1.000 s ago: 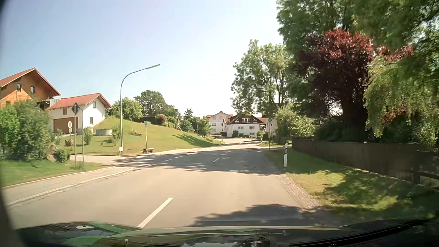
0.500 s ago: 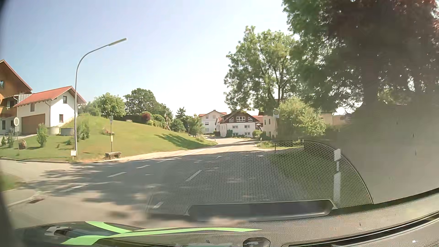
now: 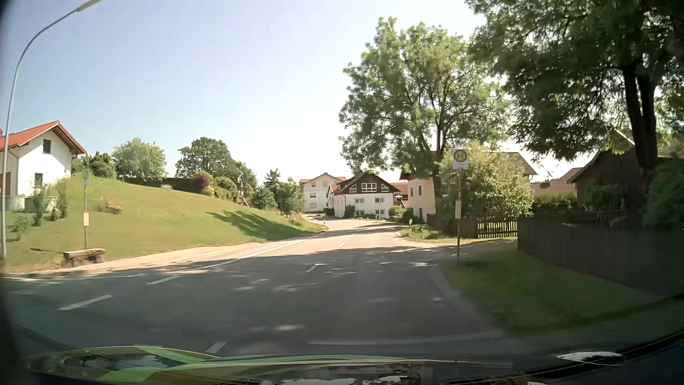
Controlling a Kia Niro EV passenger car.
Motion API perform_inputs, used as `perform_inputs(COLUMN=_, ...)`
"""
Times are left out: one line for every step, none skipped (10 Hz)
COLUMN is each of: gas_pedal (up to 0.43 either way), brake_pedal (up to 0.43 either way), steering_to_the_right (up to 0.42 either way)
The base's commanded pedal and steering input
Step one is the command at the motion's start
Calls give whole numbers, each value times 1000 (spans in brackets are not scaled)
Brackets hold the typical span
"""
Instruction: Follow the waypoints while adhering to traffic rules and regulations
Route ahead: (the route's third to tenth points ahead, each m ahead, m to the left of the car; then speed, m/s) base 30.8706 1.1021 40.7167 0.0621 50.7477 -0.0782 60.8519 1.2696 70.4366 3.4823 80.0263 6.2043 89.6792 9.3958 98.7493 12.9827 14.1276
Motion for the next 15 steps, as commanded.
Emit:
perform_inputs(gas_pedal=138, brake_pedal=0, steering_to_the_right=10)
perform_inputs(gas_pedal=130, brake_pedal=0, steering_to_the_right=10)
perform_inputs(gas_pedal=130, brake_pedal=0, steering_to_the_right=9)
perform_inputs(gas_pedal=118, brake_pedal=0, steering_to_the_right=8)
perform_inputs(gas_pedal=118, brake_pedal=0, steering_to_the_right=8)
perform_inputs(gas_pedal=118, brake_pedal=0, steering_to_the_right=8)
perform_inputs(gas_pedal=98, brake_pedal=0, steering_to_the_right=7)
perform_inputs(gas_pedal=87, brake_pedal=0, steering_to_the_right=5)
perform_inputs(gas_pedal=87, brake_pedal=0, steering_to_the_right=1)
perform_inputs(gas_pedal=98, brake_pedal=0, steering_to_the_right=-4)
perform_inputs(gas_pedal=98, brake_pedal=0, steering_to_the_right=-4)
perform_inputs(gas_pedal=98, brake_pedal=0, steering_to_the_right=-5)
perform_inputs(gas_pedal=98, brake_pedal=0, steering_to_the_right=-6)
perform_inputs(gas_pedal=98, brake_pedal=0, steering_to_the_right=-5)
perform_inputs(gas_pedal=98, brake_pedal=0, steering_to_the_right=-7)
